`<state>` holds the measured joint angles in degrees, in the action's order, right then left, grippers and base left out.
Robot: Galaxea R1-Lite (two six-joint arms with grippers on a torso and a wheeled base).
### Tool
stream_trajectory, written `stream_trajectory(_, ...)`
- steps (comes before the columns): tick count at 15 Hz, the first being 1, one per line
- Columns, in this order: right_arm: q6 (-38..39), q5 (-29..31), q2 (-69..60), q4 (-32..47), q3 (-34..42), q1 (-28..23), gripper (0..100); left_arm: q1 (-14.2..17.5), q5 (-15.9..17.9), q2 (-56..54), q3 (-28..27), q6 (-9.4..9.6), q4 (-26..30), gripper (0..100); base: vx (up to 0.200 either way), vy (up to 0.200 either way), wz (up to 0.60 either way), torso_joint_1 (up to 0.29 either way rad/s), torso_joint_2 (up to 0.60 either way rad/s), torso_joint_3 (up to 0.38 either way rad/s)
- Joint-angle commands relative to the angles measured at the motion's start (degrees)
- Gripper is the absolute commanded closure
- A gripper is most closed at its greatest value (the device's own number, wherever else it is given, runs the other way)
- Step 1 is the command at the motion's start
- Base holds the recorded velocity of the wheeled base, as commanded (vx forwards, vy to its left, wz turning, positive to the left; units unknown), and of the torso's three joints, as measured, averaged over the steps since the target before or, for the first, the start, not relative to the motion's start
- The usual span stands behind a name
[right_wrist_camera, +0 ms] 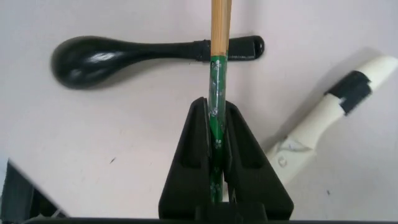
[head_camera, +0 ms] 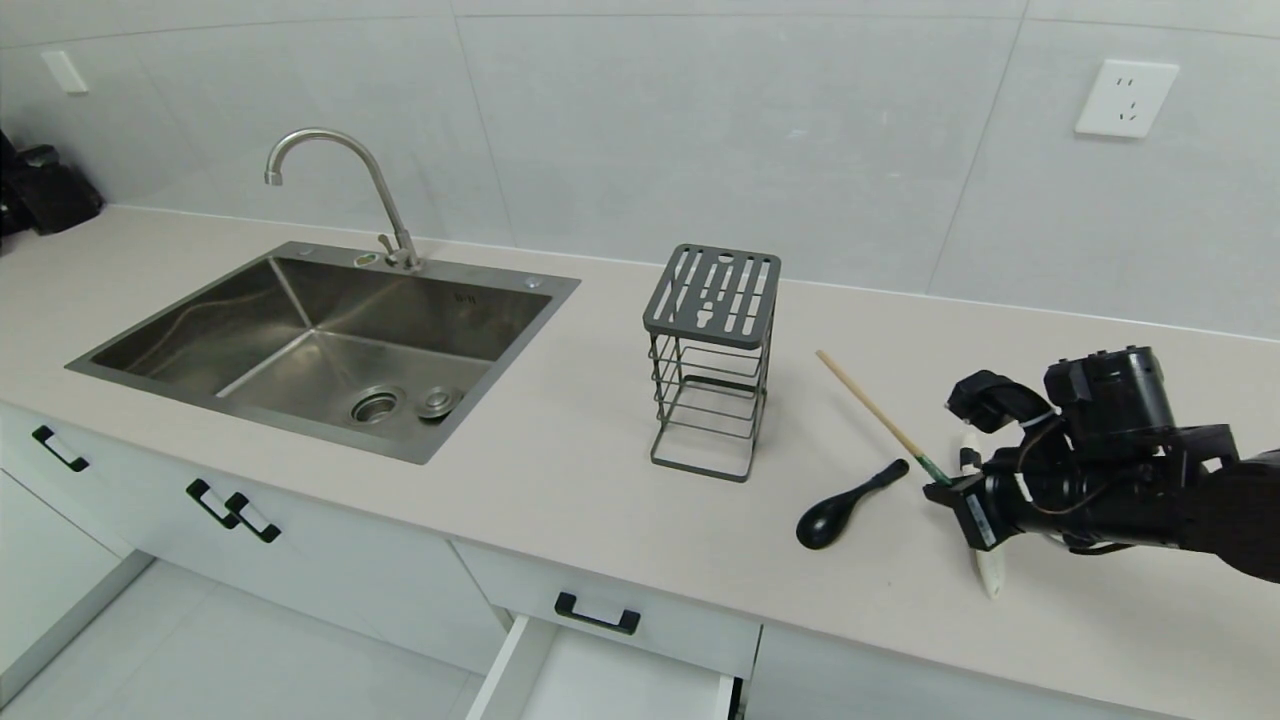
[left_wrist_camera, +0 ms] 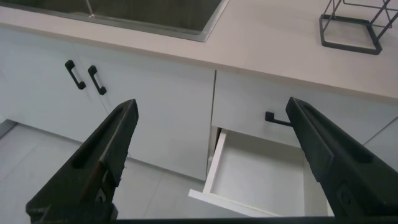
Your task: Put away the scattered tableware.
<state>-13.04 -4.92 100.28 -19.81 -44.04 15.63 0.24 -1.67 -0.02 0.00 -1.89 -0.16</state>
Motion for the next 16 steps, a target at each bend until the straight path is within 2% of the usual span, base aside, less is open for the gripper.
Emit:
stream_trajectory(1,-0.5,-0.3,-9.1,-6.6,8.8,0.5,100,0.0,0.0,0.0,0.0,-0.04,0.0,0,0.0,0.0,0.0,0.0,0.0,0.0)
stream_trajectory(3,-1.8,-1.2,-12.9,-14.2,15.0,0.9,100,0.0,0.0,0.0,0.0,-0.04,0.0,0,0.0,0.0,0.0,0.0,0.0,0.0)
stream_trajectory(5,-1.8,-3.6,-16.3,-16.9,18.1,1.6,100,0.0,0.0,0.0,0.0,-0.04,0.0,0,0.0,0.0,0.0,0.0,0.0,0.0)
stream_trajectory(13,-2.3,-4.0,-25.3,-16.3,18.6,9.4,100,0.0,0.0,0.0,0.0,-0.04,0.0,0,0.0,0.0,0.0,0.0,0.0,0.0)
stream_trajectory(16,-5.3,-4.3,-25.4,-16.0,18.4,12.1,100,0.0,0.0,0.0,0.0,-0.04,0.0,0,0.0,0.0,0.0,0.0,0.0,0.0)
